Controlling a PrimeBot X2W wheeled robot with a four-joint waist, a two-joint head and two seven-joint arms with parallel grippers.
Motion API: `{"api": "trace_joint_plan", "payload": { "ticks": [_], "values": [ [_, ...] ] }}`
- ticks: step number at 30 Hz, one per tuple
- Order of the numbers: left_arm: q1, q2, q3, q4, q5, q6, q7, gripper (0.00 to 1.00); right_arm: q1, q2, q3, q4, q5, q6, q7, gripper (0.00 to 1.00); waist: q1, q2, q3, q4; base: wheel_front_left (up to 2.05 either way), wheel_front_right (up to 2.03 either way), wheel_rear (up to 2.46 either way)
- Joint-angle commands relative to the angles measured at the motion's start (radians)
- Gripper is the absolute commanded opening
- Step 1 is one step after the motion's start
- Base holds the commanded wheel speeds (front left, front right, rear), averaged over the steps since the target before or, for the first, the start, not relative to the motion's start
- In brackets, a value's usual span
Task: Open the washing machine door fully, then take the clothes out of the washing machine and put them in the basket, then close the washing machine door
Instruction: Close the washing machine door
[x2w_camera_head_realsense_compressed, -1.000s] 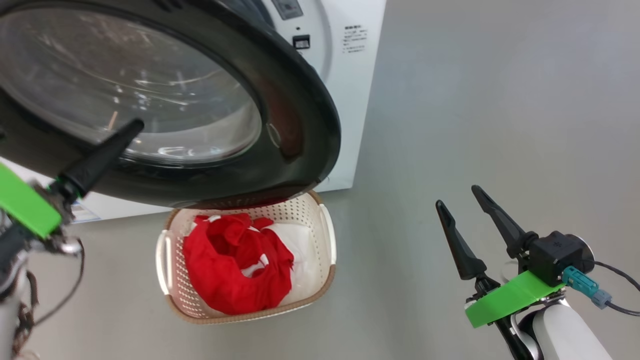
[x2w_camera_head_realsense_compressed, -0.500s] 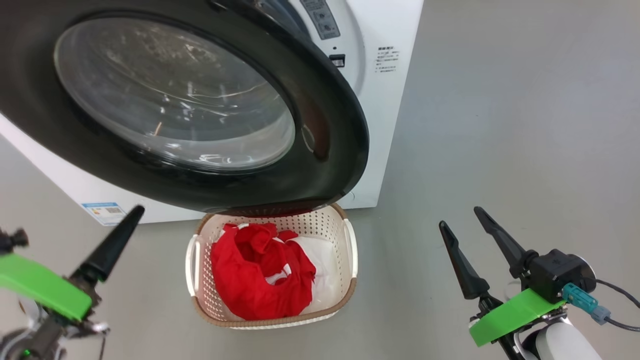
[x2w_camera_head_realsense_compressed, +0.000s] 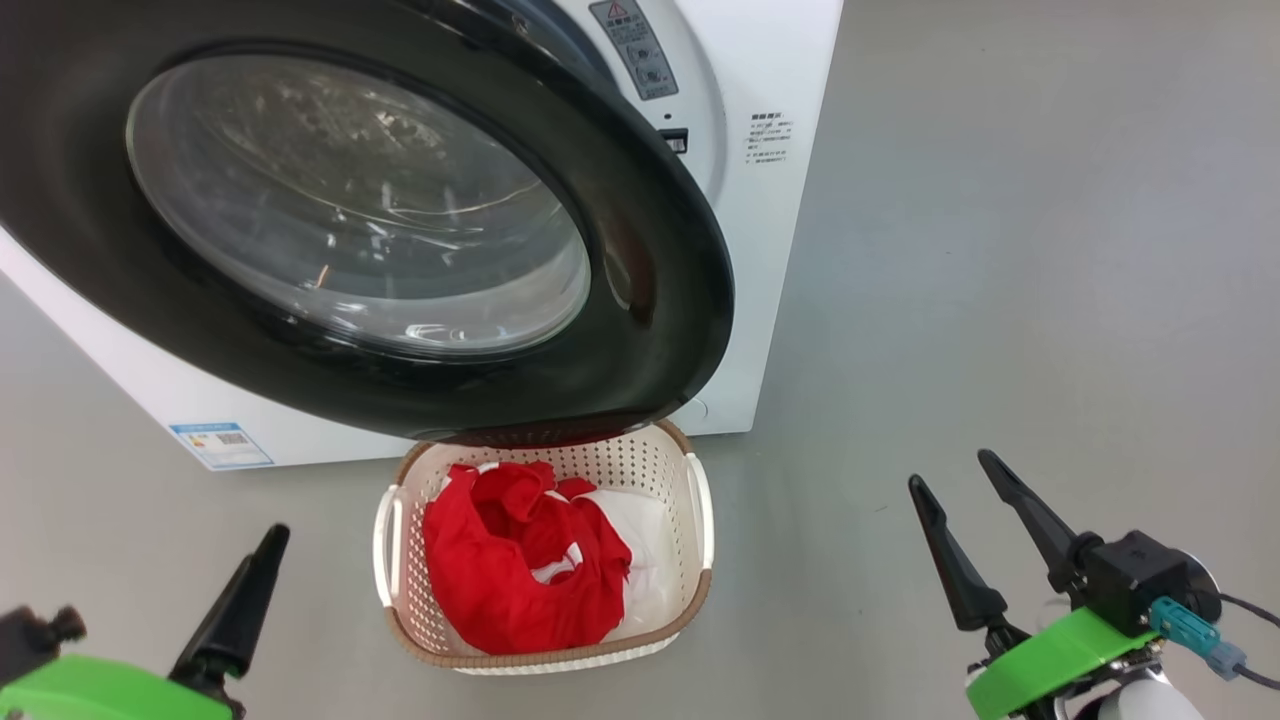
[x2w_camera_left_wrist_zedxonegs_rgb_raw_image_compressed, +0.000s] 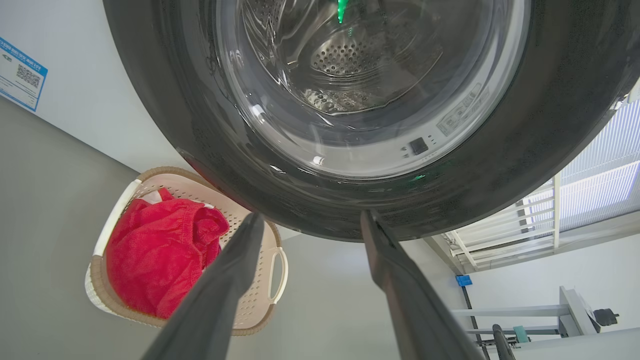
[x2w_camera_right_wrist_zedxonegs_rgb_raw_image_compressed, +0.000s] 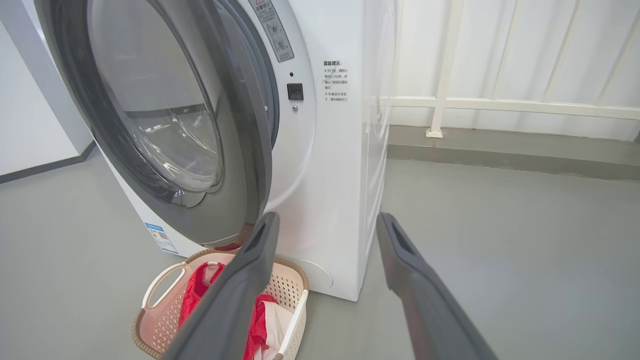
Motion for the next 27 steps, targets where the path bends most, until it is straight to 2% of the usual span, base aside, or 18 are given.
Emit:
{"api": "trace_joint_plan", "payload": {
  "ticks": [1,6,7,12,16,19,22,25,26,27],
  "values": [
    [-0.012,0.037,0.035,-0.009,0.008,-0.009,-0.027,1.00,0.010,-0.013,0.015,-0.024,0.008,0.002,-0.005,1.00,0.0000,0.0000,-0.004,-0.002,0.00,0.00,0.00],
    [0.011,0.048,-0.003,0.025,0.045,-0.009,-0.132,1.00,0.027,-0.017,0.003,-0.022,0.010,0.002,-0.005,1.00,0.0000,0.0000,-0.011,-0.006,0.00,0.00,0.00],
    [0.015,0.064,-0.036,0.044,0.092,-0.009,-0.177,1.00,0.031,-0.018,-0.002,-0.023,0.010,0.002,-0.005,1.00,0.0000,0.0000,-0.014,-0.009,0.00,0.00,0.00],
    [0.008,0.074,-0.116,0.083,0.166,-0.009,-0.296,1.00,0.044,-0.021,-0.028,-0.028,0.012,0.002,-0.005,1.00,0.0000,0.0000,-0.021,-0.013,0.00,0.00,0.00],
    [-0.007,0.078,-0.152,0.137,0.255,-0.009,-0.358,1.00,0.053,-0.021,-0.044,-0.031,0.011,0.002,-0.005,1.00,0.0000,0.0000,-0.021,-0.021,0.00,0.00,0.00],
    [-0.016,0.065,-0.146,0.180,0.345,-0.009,-0.371,1.00,0.055,-0.020,-0.046,-0.034,0.011,0.002,-0.005,1.00,0.0000,0.0000,-0.020,-0.027,0.00,0.00,0.00],
    [-0.021,0.038,-0.091,0.191,0.406,-0.009,-0.373,1.00,0.057,-0.018,-0.047,-0.035,0.010,0.002,-0.005,1.00,0.0000,0.0000,-0.021,-0.029,0.00,0.00,0.00],
    [-0.008,-0.009,-0.008,0.184,0.523,-0.009,-0.373,1.00,0.058,-0.016,-0.049,-0.035,0.009,0.002,-0.005,1.00,0.0000,0.0000,-0.025,-0.033,0.00,0.00,0.00],
    [0.006,-0.034,0.035,0.175,0.622,-0.009,-0.373,1.00,0.060,-0.017,-0.049,-0.035,0.010,0.002,-0.005,1.00,0.0000,0.0000,-0.028,-0.035,0.00,0.00,0.00],
    [0.006,-0.034,0.035,0.175,0.622,-0.009,-0.373,1.00,0.060,-0.017,-0.049,-0.035,0.010,0.002,-0.005,1.00,0.0000,0.0000,-0.028,-0.035,0.00,0.00,0.00]
  ]
}}
